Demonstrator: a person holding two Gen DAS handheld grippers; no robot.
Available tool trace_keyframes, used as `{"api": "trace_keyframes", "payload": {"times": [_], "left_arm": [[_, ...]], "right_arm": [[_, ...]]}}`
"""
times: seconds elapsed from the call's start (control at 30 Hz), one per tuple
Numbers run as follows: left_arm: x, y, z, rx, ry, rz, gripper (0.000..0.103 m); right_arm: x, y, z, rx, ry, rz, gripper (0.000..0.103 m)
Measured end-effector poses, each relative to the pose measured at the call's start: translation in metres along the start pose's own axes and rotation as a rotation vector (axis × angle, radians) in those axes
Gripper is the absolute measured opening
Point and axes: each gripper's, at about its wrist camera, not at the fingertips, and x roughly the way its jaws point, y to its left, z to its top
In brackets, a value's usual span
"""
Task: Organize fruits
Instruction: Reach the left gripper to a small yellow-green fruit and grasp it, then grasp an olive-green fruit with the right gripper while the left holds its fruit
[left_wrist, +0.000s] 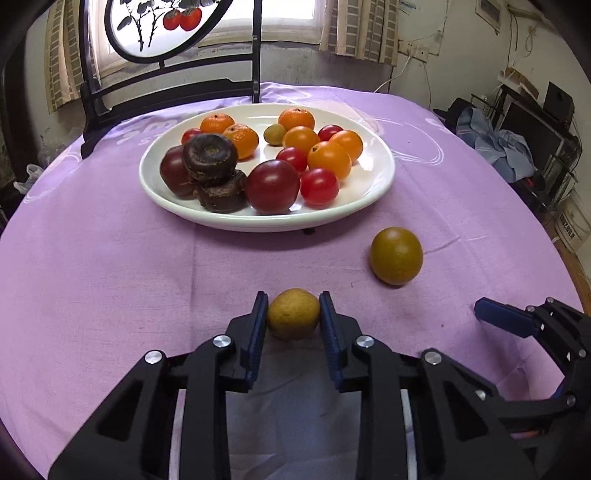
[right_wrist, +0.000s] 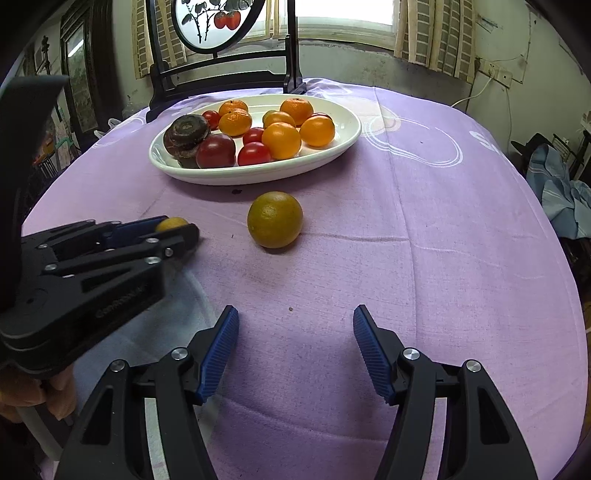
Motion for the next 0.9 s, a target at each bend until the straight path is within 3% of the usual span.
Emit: {"api": "trace_keyframes", "payload": {"times": [0.13, 0.33, 0.6, 0.7, 0.77, 0.9], "left_arm": [[-0.015, 0.007, 0.000, -0.004, -0.016, -0.004, 0.028], [-0.024, 0.016, 0.003, -0.028, -0.018, -0.017, 0.028], [-0.020, 0.038, 0.007, -0.092, -0.003, 0.005, 0.028], [-0.019, 0.047, 0.008, -0.122, -0.005, 0.017, 0.028], [-0.017, 0.053, 0.010, -0.138, -0.004, 0.024, 0.028], [-0.016, 0.059, 0.010, -0.159, 0.004, 0.030, 0.027]], "right_arm": [[0.004, 0.000, 0.001, 0.000, -0.002, -0.001, 0.066], [0.014, 0.004, 0.011, 0.011, -0.012, 0.001, 0.075], [0.035, 0.026, 0.040, -0.044, -0.023, -0.041, 0.074], [0.039, 0.032, 0.047, -0.064, -0.032, -0.057, 0.063], [0.039, 0.036, 0.050, -0.074, -0.047, -0.081, 0.037], [0.032, 0.028, 0.045, -0.035, -0.061, -0.065, 0.037]]}}
